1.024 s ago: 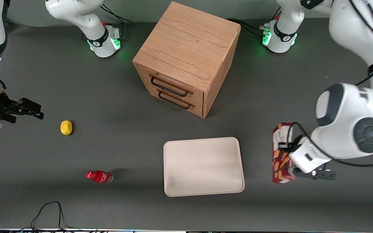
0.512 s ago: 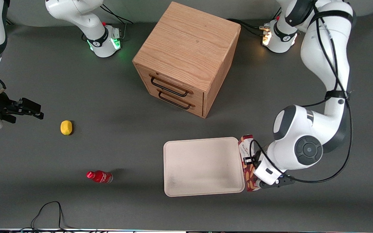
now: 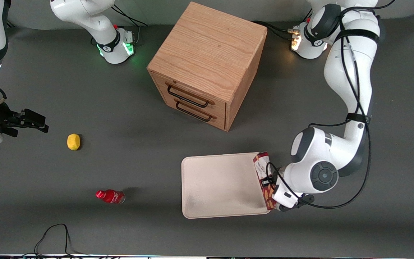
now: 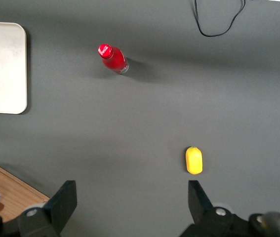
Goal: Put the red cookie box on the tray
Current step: 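Carry the held box over the white tray with the left gripper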
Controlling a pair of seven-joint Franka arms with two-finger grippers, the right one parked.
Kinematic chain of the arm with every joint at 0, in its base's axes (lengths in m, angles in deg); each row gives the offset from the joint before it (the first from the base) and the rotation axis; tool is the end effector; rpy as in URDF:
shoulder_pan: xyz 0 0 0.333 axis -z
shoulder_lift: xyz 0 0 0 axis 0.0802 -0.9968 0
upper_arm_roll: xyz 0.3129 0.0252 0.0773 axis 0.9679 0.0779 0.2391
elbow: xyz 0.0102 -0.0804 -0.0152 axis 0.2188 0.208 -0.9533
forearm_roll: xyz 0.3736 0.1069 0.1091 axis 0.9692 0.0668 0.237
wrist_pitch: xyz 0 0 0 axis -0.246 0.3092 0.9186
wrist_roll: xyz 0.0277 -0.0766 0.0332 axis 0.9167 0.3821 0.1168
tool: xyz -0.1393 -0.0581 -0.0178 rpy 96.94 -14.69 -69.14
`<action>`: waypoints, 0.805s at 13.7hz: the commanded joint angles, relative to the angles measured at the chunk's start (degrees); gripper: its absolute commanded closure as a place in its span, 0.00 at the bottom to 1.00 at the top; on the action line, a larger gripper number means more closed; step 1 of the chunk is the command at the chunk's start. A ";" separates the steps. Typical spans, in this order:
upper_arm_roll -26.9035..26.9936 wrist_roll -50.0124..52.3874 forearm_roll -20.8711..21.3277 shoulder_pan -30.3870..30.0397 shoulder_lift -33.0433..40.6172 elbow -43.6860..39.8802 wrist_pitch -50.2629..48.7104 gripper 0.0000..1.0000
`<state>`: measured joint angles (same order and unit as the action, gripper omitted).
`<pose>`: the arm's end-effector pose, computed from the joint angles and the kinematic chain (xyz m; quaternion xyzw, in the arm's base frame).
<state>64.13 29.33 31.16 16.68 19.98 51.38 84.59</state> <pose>0.7387 -0.2920 0.2556 0.9854 0.1361 -0.0704 0.0739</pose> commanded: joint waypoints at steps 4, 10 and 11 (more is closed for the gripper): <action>0.78 0.14 0.33 1.80 -2.96 -2.37 1.83 1.00; 1.65 -3.03 0.59 1.80 -4.11 -2.01 4.03 1.00; 1.66 -3.03 0.59 1.80 -4.11 -1.93 4.03 1.00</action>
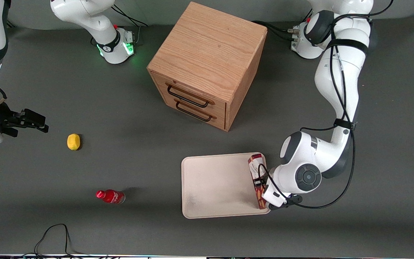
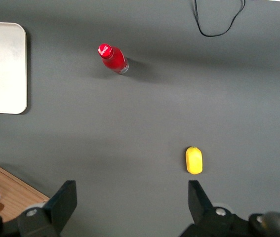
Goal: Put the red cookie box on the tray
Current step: 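Lower the box onto the tray and open the left gripper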
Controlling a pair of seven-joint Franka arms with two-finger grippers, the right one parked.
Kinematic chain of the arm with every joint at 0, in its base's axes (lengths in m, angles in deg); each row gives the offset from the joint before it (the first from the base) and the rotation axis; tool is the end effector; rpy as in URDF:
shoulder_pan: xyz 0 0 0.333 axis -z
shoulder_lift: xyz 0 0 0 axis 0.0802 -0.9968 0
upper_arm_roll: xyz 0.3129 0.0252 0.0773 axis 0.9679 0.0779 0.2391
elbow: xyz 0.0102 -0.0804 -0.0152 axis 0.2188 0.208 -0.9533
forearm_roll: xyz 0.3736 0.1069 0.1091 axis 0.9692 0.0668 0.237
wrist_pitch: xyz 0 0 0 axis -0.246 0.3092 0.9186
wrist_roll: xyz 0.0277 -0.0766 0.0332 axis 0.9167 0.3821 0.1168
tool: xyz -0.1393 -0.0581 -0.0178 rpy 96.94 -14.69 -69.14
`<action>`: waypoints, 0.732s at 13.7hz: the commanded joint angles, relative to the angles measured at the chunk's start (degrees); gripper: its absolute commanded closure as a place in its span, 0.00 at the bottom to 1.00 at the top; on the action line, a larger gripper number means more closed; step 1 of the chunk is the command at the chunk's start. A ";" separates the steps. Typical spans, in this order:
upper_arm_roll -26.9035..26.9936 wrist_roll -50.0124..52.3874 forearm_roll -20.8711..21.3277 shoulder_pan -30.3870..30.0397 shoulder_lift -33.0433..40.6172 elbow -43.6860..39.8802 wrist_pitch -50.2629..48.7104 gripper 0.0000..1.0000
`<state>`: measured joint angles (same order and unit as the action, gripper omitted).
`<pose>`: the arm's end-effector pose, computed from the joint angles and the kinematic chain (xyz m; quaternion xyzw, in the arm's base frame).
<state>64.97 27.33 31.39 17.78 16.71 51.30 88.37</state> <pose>0.7406 -0.3002 0.2149 0.9881 0.1188 -0.0637 0.0736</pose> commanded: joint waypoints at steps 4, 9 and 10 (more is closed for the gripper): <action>0.82 -1.12 0.37 0.71 -0.83 -1.06 1.04 0.00; 0.90 -0.94 0.89 0.71 -0.57 -0.18 1.48 0.00; 0.90 -0.94 0.89 0.71 -0.40 -0.18 1.22 0.00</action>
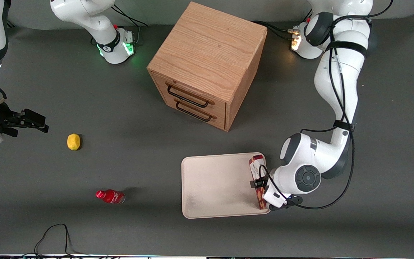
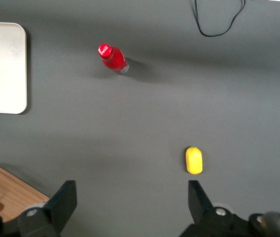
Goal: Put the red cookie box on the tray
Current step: 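Lower the box onto the tray and open the left gripper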
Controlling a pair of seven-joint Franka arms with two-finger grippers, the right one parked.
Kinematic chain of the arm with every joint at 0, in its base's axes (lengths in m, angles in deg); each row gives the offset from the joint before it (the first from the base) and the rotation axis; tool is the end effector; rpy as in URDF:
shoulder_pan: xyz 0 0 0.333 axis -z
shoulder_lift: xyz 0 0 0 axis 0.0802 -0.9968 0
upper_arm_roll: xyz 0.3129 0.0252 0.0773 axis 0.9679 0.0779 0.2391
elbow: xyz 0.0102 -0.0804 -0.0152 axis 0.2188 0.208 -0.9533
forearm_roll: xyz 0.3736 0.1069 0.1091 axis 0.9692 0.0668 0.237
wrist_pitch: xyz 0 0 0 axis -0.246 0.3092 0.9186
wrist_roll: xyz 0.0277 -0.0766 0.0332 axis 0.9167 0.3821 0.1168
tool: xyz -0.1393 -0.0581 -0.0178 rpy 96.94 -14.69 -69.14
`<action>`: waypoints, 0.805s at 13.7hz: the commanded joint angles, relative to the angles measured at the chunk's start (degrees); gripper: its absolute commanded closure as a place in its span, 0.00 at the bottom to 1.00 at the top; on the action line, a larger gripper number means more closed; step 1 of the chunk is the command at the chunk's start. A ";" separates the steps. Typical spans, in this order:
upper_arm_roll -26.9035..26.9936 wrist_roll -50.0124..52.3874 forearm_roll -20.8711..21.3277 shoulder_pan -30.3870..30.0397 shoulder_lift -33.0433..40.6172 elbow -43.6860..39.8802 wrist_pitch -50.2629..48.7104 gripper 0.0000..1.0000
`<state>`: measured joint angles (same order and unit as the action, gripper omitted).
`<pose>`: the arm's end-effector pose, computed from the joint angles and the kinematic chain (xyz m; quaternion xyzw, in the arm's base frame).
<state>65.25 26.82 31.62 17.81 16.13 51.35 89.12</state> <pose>0.7420 -0.2981 0.2069 0.9888 0.1158 -0.0610 0.0714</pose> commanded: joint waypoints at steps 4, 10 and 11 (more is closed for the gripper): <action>0.54 -0.96 3.73 -0.29 3.68 -0.32 -5.05 0.00; 0.27 -12.01 3.83 -5.03 19.74 7.55 -17.29 0.00; 0.36 -13.95 3.83 -6.00 24.04 12.99 -16.07 0.00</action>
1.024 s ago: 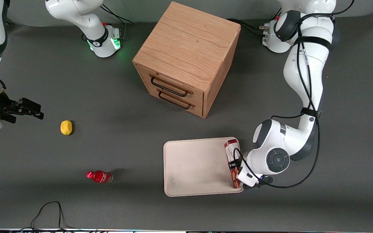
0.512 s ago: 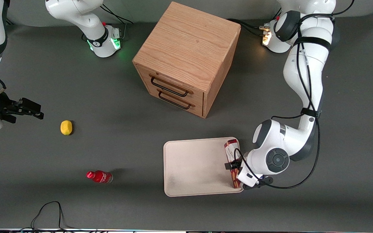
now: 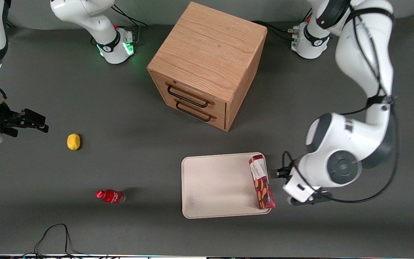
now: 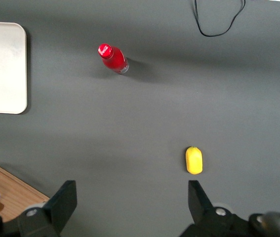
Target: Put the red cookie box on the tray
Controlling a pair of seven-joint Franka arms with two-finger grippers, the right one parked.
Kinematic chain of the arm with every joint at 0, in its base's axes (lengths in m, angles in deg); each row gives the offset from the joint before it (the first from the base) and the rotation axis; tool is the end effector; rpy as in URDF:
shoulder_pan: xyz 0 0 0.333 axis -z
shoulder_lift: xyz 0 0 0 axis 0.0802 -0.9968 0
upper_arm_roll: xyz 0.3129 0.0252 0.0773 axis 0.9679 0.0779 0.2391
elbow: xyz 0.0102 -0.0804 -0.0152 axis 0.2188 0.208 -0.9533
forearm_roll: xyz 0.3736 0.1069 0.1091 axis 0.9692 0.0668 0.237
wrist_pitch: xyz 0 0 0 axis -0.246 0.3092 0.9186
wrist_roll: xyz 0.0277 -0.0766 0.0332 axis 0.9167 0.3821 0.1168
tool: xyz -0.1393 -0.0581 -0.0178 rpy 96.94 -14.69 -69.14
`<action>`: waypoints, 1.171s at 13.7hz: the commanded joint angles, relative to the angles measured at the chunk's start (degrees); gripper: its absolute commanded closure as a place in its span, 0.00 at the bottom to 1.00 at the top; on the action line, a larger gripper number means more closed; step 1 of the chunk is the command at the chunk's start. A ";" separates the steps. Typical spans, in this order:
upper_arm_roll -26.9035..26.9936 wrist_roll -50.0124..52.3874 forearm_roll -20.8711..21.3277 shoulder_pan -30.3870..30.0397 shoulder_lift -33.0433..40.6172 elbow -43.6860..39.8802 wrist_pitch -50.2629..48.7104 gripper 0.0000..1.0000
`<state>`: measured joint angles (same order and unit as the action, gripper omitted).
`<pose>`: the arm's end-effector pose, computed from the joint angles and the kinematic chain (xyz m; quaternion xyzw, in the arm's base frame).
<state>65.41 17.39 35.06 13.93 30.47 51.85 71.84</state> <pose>0.7262 -0.2283 0.3726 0.9969 0.0443 -0.0626 0.0195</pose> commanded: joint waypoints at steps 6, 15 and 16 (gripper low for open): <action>0.20 -10.15 0.30 -10.20 30.55 34.14 2.99 0.00; 0.29 -20.08 -0.57 -18.64 42.97 43.74 -1.31 0.00; 0.38 -21.48 -1.01 -18.82 42.97 43.57 -1.32 0.00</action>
<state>65.97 -1.02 34.94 -3.78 71.37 93.39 70.90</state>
